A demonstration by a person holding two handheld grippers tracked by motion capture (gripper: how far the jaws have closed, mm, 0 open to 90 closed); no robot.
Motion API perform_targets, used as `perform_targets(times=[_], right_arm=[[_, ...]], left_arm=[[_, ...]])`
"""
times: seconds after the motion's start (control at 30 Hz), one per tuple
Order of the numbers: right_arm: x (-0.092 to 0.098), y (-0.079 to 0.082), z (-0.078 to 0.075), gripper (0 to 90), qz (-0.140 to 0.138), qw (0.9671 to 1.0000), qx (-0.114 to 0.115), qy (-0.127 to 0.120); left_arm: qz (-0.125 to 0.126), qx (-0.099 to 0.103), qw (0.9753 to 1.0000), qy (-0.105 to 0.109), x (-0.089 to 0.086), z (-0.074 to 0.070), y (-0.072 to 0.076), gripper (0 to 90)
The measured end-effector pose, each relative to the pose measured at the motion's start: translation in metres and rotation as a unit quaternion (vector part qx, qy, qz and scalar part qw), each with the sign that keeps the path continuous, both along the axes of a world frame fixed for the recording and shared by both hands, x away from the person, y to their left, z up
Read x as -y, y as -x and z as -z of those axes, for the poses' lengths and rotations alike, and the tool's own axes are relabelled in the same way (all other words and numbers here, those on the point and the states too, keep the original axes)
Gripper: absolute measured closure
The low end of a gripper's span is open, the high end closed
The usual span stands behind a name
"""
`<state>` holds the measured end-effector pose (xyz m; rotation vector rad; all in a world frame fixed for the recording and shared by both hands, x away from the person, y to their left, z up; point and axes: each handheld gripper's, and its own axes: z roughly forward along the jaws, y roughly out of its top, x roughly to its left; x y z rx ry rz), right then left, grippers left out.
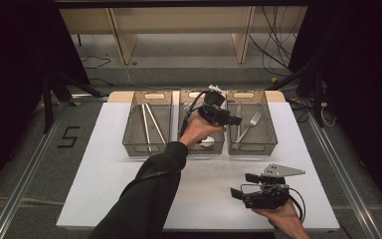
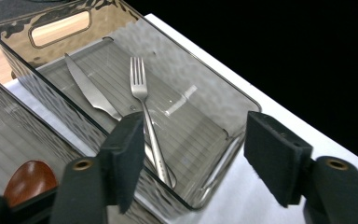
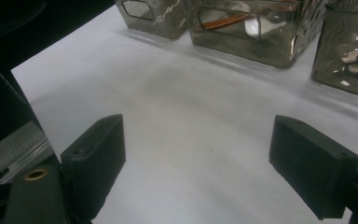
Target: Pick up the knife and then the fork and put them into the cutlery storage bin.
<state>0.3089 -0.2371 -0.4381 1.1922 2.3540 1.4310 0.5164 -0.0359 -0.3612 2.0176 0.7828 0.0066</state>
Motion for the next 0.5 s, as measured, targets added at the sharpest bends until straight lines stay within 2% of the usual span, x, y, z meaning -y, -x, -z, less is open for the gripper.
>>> perform_targets(times=[0.17,0.5], right_arm=[[0.0,0.0,0.0,19.0,0.001,1.0,0.0,0.0],[0.0,0.0,0.0,19.0,0.004,1.0,-0.001,-0.001]], left_arm=[[0.006,0.011,0.9999,0.003,-0.014,-0.005,0.007,31.5],[-0.004,0.021,0.9997,0.011,-0.04,-0.008,0.019,26.2]])
